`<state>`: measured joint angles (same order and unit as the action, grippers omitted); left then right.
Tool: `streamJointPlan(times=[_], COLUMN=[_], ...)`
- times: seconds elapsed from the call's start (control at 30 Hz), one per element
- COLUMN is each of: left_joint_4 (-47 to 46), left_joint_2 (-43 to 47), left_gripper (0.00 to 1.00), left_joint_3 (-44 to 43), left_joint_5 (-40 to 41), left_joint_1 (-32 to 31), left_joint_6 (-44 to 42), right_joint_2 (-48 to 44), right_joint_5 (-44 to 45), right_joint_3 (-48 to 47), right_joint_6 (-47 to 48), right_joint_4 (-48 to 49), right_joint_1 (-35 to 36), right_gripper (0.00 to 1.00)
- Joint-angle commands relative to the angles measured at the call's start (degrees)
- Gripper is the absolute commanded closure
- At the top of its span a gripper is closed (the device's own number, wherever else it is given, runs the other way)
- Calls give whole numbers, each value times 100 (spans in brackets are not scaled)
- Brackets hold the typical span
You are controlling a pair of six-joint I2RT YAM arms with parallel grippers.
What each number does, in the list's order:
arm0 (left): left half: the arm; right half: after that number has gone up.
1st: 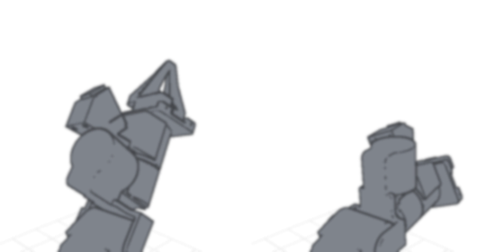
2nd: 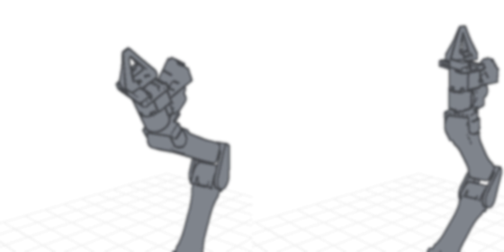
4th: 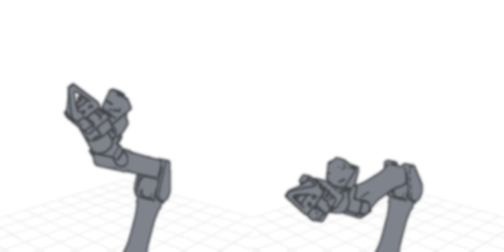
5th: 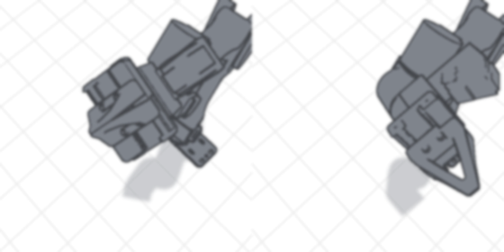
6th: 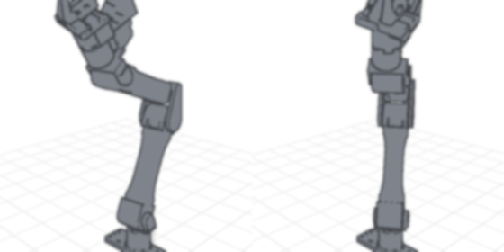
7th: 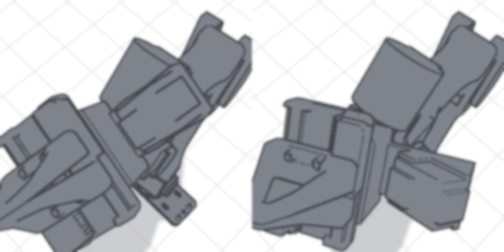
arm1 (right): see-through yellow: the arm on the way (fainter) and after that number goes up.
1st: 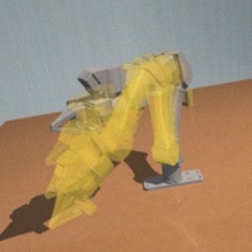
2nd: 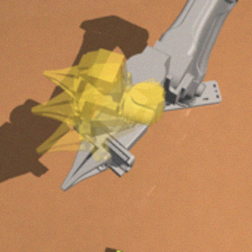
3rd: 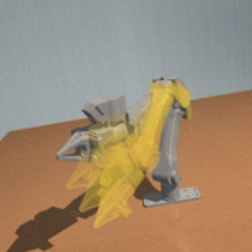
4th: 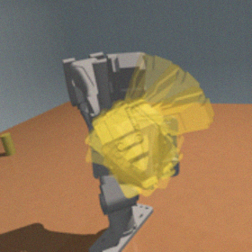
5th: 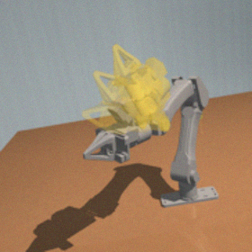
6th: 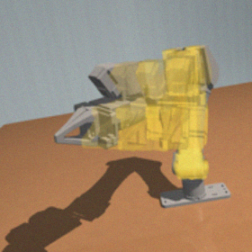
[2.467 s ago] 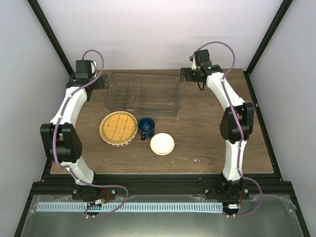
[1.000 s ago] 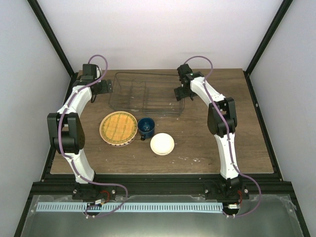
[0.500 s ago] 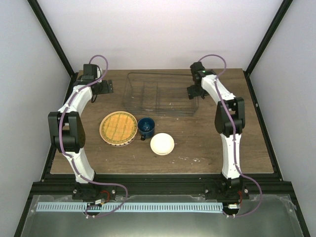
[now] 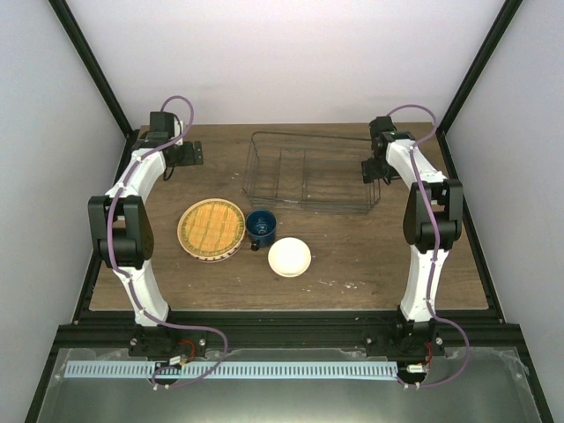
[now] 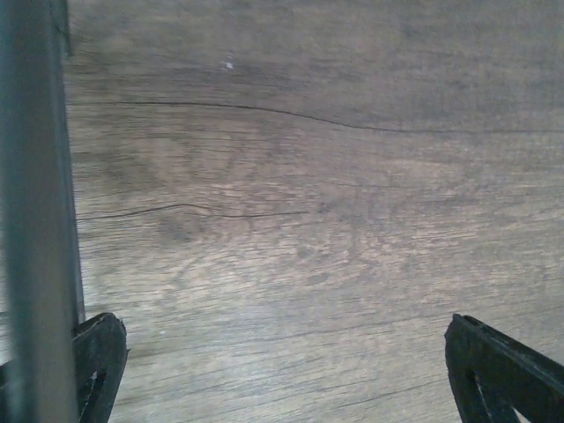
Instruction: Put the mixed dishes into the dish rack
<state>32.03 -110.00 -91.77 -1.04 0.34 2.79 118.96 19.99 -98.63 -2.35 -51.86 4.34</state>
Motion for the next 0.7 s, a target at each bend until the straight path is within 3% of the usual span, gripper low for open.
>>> streamJointPlan(times=[0.0, 0.67], left_joint_4=[49, 32], left_joint_2=[-96, -19], left_gripper=[0, 0], left_joint_3=[-143, 25], left_joint_5=[-115, -126], left_joint_1=[17, 10], left_joint_6=[-49, -6], right_joint_2=[-281, -177], right_joint_5=[295, 510], right_joint_3=[232, 156], right_joint_6=[60, 532], right_joint_4=[186, 615], right_joint_1=[-380, -1280], right_gripper=[0, 0])
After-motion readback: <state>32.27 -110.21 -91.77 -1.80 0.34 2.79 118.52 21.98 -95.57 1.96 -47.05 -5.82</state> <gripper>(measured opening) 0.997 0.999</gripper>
